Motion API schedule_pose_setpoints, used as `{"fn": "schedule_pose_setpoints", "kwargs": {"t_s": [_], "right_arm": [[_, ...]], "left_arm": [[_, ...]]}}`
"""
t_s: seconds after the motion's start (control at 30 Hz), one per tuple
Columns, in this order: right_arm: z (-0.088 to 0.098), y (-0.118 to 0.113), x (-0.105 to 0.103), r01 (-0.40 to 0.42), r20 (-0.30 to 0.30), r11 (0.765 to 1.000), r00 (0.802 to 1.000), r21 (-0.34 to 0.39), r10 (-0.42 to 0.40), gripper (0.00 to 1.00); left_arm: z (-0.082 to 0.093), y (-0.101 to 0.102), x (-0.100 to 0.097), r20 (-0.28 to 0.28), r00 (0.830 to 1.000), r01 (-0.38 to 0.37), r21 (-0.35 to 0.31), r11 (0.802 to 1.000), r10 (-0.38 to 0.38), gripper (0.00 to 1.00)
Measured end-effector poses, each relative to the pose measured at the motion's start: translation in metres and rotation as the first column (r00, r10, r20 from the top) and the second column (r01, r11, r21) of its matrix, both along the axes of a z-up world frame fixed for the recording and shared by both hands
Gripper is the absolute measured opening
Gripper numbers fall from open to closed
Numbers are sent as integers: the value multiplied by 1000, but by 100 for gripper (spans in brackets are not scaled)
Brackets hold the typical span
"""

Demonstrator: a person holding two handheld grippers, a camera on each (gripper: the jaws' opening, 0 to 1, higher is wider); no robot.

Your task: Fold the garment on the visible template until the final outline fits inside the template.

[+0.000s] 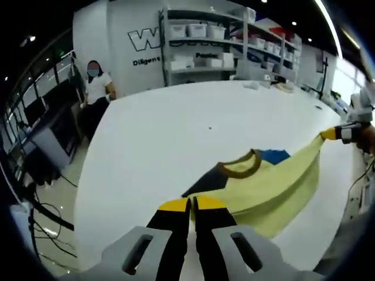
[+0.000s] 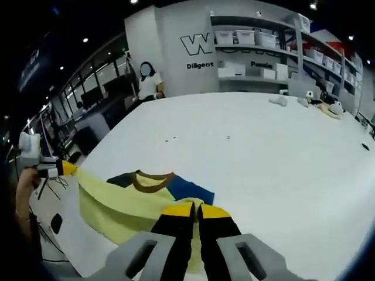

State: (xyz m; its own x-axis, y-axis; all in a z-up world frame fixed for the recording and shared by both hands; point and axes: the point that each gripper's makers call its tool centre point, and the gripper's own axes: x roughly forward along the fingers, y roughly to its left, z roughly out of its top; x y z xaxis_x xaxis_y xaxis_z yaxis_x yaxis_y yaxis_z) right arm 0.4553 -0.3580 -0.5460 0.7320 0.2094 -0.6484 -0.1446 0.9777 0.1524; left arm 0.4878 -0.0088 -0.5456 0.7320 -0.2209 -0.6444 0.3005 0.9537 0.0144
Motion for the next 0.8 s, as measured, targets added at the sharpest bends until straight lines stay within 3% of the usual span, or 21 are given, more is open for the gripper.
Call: {"fn": "schedule_pose_setpoints", "kwargs": {"t_s": [0.37, 0.8], "right_arm": [[-27, -3, 35, 30, 7, 1000, 1000, -2, -30, 0], [-74, -4, 56, 6, -51, 997, 999, -76, -10, 0]], "left_arm": [[-33, 2, 31, -34, 999, -28, -8, 1000, 28, 0], [-79, 8, 49, -74, 995, -72, -41, 997, 69, 0]]}}
